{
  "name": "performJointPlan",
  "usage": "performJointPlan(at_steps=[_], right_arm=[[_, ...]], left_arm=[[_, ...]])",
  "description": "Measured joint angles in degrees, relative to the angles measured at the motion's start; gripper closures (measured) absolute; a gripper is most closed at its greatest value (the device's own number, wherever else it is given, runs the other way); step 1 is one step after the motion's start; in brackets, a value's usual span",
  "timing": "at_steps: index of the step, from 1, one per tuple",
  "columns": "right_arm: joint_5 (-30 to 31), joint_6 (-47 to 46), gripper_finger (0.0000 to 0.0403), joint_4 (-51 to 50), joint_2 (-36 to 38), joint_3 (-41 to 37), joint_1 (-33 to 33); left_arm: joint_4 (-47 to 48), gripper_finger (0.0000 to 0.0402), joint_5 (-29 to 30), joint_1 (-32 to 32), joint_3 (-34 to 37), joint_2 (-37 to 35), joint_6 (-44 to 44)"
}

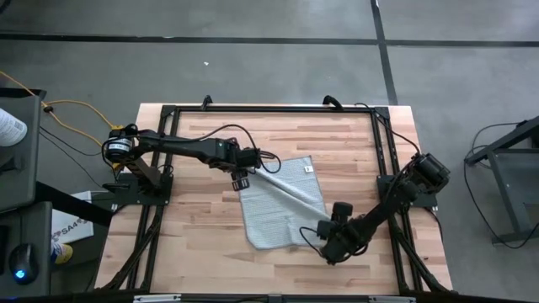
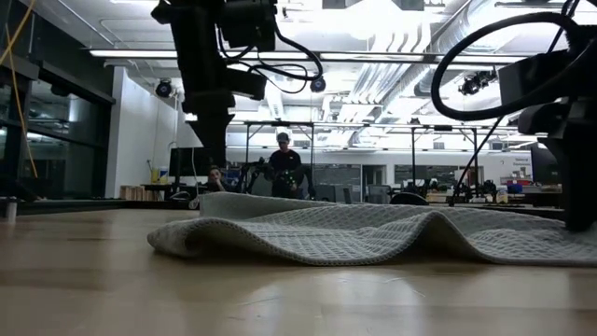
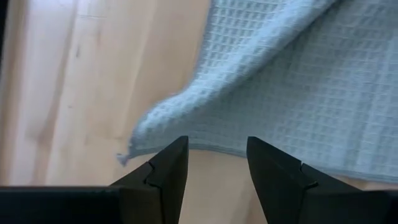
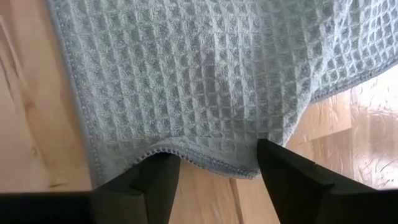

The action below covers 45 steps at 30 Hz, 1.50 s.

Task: Fold microfiber towels
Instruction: Fold the gray towel on the table

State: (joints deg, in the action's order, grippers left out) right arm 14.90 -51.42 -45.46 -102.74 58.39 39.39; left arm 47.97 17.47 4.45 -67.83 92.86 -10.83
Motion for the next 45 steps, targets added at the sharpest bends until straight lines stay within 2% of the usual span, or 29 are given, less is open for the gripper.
performJointPlan(at_steps=[8,14,24,32,37,45], right_arm=[[-0.01,0.16,0.0168,-0.25,0.00,0.00,-0.01],[-0.66,2.45,0.0166,-1.49,0.58,-0.01,-0.01],[-1.05,3.26,0.0166,-3.22,8.25,-0.10,-0.89],[-0.46,3.56,0.0166,-5.31,9.33,-0.09,-0.93],[4.20,3.21,0.0166,-6.70,9.33,-0.09,-2.99],[12.34,5.99,0.0179,-6.50,9.33,-0.09,-10.18]], left_arm=[[-0.32,0.0240,-1.25,-2.91,0.00,0.00,-1.45],[-0.43,0.0240,3.44,-9.11,-0.01,0.00,-1.48],[-1.31,0.0240,3.93,-16.97,-0.02,0.00,-7.25],[-6.97,0.0240,3.94,-22.62,-0.02,0.00,-10.68],[-15.10,0.0240,3.93,-25.10,2.93,-0.02,-11.21],[-18.67,0.0253,4.08,-26.32,7.89,-0.02,-20.66]])
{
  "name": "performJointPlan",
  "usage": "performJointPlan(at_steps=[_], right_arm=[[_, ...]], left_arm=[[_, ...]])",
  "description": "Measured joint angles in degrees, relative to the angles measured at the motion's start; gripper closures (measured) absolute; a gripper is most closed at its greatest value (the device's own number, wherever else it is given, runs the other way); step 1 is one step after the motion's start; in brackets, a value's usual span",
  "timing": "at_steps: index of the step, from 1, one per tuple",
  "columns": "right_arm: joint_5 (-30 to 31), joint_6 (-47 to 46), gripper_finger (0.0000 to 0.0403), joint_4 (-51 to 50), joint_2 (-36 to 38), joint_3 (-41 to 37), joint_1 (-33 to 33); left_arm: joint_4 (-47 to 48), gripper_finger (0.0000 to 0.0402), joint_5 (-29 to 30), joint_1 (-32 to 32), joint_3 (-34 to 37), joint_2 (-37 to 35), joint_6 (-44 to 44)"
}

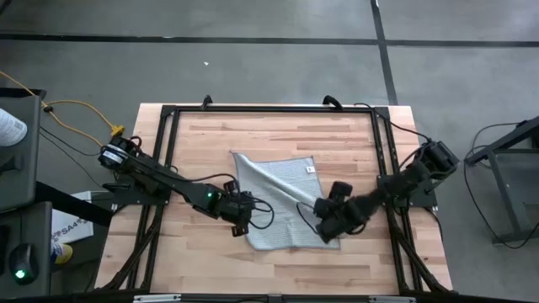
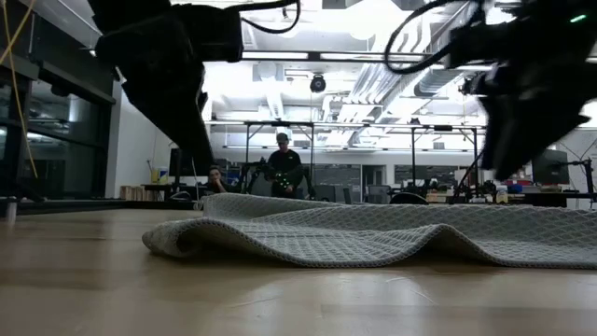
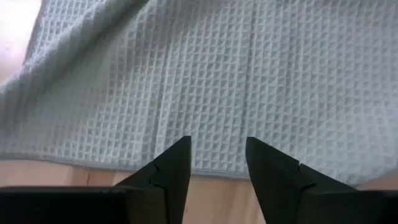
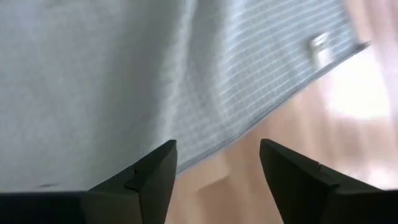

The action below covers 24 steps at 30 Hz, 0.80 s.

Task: Fold microfiber towels
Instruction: Fold the gray towel on the table

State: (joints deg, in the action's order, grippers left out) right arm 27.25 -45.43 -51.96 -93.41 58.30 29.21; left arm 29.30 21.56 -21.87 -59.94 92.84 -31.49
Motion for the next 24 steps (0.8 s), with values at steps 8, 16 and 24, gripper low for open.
performJointPlan(at_steps=[8,16,24], right_arm=[[0.76,7.51,0.0212,6.94,0.00,0.00,-7.57],[0.94,11.29,0.0226,10.47,0.00,0.00,-11.78],[0.48,13.74,0.0251,10.72,0.00,0.00,-16.70]], left_arm=[[0.19,0.0289,-1.54,0.09,0.83,0.02,-1.80],[-7.39,0.0291,-3.73,-0.01,0.83,0.02,-0.61],[-13.05,0.0346,-7.84,-0.36,0.81,0.02,0.14]])
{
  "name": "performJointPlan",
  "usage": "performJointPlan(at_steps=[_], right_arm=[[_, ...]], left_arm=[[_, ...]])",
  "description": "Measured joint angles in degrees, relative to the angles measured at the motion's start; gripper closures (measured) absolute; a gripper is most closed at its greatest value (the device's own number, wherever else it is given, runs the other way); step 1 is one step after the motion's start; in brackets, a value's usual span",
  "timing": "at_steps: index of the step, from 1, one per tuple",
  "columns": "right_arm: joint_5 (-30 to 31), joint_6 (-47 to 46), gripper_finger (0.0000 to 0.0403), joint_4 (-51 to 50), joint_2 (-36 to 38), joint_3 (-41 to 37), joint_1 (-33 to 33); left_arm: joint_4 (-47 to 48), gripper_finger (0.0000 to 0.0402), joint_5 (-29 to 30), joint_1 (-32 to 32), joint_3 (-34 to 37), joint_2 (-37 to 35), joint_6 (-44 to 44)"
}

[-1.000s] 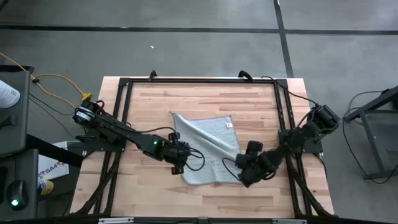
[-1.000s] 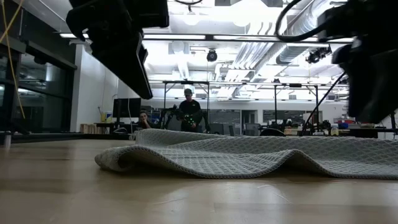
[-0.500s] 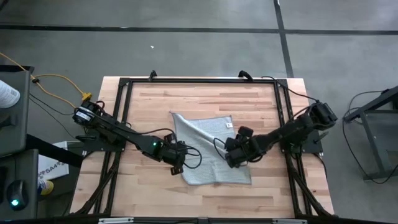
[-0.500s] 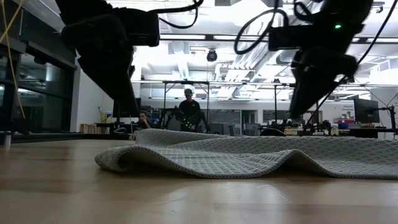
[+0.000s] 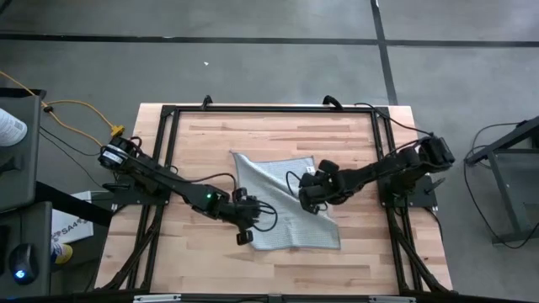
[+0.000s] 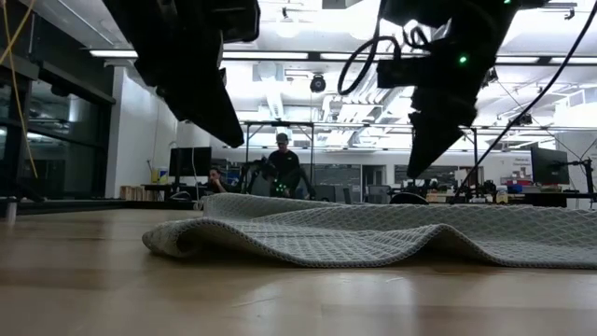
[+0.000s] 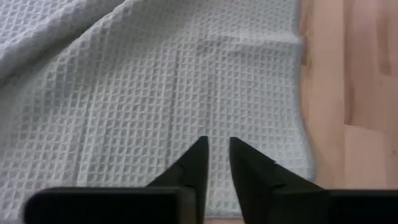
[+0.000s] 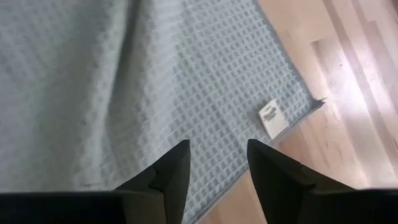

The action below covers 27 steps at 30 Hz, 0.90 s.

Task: Fold microfiber towels
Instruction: Fold the gray towel on the table

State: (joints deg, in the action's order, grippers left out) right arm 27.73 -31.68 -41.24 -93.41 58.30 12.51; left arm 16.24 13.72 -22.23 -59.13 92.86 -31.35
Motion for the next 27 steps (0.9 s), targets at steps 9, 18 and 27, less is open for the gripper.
performJointPlan(at_steps=[9,18,27], right_arm=[[-2.43,3.79,0.0345,1.80,0.00,0.02,-6.15],[-18.37,9.23,0.0400,11.34,0.00,-2.71,-15.21],[-22.97,9.50,0.0401,16.21,0.00,-6.25,-21.53]], left_arm=[[-0.77,0.0398,-1.11,-0.42,-0.12,2.53,-0.02],[-3.80,0.0400,0.23,-5.18,-0.18,6.83,2.89],[-4.68,0.0401,2.13,-5.54,-0.20,9.18,4.04]])
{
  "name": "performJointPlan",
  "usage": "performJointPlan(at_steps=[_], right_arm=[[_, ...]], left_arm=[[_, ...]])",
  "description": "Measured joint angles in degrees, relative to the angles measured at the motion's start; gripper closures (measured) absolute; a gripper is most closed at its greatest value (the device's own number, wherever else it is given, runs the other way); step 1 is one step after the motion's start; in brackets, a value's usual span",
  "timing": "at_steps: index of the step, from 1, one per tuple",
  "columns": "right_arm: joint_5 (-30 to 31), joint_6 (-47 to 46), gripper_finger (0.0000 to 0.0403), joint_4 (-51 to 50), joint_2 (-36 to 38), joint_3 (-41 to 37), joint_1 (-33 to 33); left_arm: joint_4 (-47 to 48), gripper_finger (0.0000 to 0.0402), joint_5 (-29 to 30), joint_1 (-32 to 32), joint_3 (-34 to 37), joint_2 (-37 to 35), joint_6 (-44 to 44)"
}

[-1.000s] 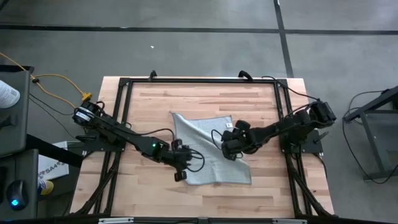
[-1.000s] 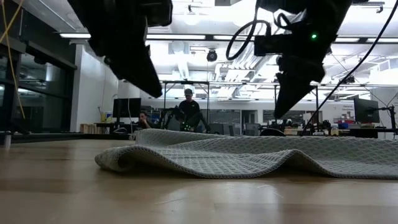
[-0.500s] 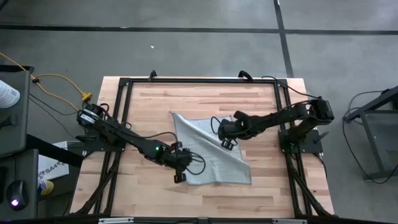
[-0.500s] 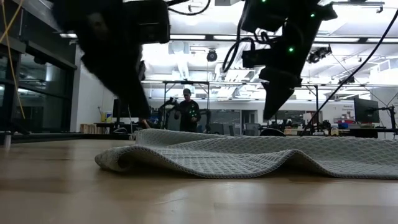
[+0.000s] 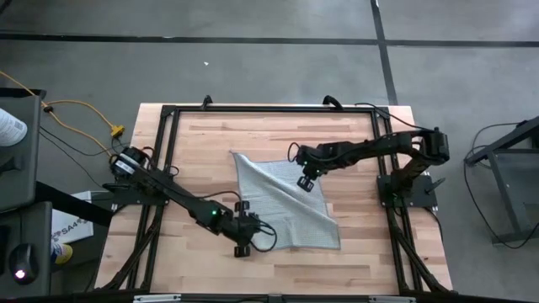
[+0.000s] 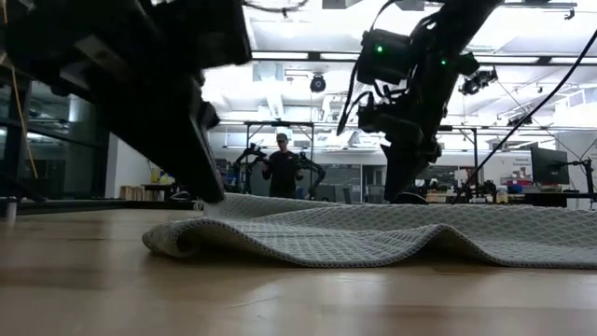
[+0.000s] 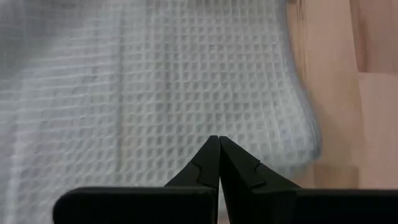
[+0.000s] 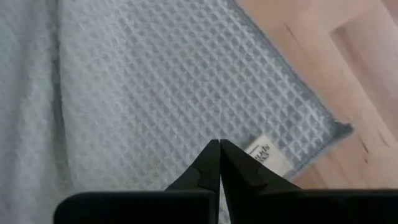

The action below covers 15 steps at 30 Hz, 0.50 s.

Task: Fold microfiber towels
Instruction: Fold the gray towel on the table

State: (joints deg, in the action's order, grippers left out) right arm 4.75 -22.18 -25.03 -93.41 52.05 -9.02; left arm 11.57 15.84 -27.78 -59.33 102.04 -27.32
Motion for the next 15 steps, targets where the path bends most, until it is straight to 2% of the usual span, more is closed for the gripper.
performJointPlan(at_steps=[8,15], right_arm=[[-2.24,1.04,0.0401,1.83,0.00,-0.76,-2.79],[-4.81,1.80,0.0401,3.00,-0.81,-0.74,-5.16]], left_arm=[[-4.23,0.0401,-2.74,0.01,0.12,4.37,0.09],[-5.74,0.0401,-6.46,-0.75,0.07,4.57,-0.80]])
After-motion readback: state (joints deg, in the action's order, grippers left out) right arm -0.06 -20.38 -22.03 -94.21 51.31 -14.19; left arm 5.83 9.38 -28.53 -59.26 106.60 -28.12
